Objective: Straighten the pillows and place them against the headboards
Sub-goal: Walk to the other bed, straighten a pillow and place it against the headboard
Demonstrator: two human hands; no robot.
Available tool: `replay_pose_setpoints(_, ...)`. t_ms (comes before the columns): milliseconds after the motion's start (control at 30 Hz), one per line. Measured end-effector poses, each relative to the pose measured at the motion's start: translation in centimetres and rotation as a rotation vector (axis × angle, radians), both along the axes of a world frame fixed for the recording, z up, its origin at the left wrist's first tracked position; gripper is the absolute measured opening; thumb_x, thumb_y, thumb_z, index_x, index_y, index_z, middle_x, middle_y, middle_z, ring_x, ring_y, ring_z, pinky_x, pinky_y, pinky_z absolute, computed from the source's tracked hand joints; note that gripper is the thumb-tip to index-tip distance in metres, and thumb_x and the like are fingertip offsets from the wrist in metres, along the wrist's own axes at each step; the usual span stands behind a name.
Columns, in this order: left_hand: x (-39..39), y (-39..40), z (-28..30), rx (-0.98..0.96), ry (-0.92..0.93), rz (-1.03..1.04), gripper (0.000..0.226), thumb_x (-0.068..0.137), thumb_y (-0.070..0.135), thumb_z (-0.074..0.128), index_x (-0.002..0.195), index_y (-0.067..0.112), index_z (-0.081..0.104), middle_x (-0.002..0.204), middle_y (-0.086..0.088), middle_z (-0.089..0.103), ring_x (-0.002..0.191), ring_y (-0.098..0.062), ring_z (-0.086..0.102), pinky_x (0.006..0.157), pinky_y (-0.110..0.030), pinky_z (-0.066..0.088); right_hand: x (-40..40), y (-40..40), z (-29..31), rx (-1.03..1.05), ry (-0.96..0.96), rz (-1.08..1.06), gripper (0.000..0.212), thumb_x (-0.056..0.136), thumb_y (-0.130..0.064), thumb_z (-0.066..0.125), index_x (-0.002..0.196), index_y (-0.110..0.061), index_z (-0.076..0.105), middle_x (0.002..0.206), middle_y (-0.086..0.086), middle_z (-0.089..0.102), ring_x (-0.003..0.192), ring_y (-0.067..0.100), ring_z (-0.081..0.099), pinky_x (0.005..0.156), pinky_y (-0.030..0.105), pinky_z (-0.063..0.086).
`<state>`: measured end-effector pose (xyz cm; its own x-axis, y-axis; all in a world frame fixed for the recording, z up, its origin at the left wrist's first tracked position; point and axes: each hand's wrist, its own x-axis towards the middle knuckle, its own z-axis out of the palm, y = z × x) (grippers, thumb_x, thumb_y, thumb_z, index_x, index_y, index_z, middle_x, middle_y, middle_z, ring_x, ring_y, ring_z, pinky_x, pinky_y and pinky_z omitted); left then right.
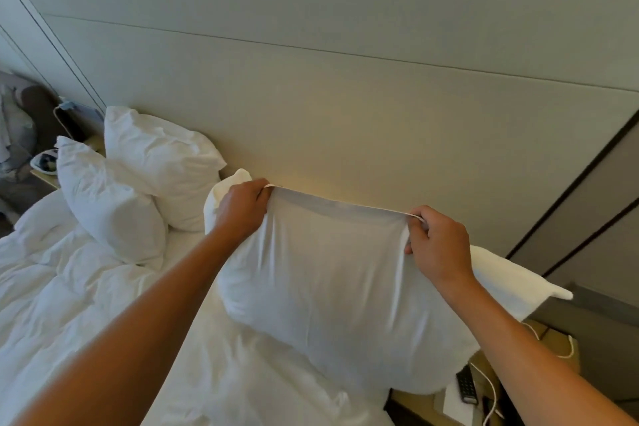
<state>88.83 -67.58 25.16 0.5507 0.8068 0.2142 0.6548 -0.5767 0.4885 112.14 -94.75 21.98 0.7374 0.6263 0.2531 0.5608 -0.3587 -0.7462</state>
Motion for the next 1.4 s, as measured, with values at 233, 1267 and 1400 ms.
replay_pose_setpoints(233,-1.0,3.4,-8.5,-0.154,0.224,-0.087,0.029,0.105,0.034,0.045,0.107,0.027,0.073,0.092,0.001,0.074,0.08,-0.018,0.069,0.075,-0.034,0.057,-2.4,3.0,-8.6,-0.348,0.135,-0.036,0.021,0.108,-0.025,0.053,0.095,-0.021,0.069,0.072,-0.002,0.072,0.069,0.017,0.07,0.07,0.041,0.061)
replay_pose_setpoints(1267,-1.6,15.7,-11.7,0.018,0.31,-0.19,0.025,0.105,0.039,0.042,0.087,0.033,0.058,0.066,0.012,0.05,0.054,-0.009,0.054,0.052,-0.028,0.037,-1.5,7.1,-14.2,-0.369,-0.011,-0.173,0.024,0.1,-0.04,0.068,0.081,-0.025,0.066,0.077,-0.01,0.061,0.066,0.011,0.057,0.053,0.025,0.035)
replay_pose_setpoints(1400,-2.1,14.9,-12.0,-0.001,0.344,-0.2,0.028,0.106,0.038,0.041,0.092,0.026,0.063,0.077,0.004,0.06,0.059,-0.009,0.055,0.056,-0.029,0.042,-1.3,7.0,-13.7,-0.384,0.055,-0.113,0.027,0.103,-0.034,0.064,0.079,-0.021,0.061,0.073,-0.007,0.064,0.065,0.014,0.06,0.055,0.032,0.046)
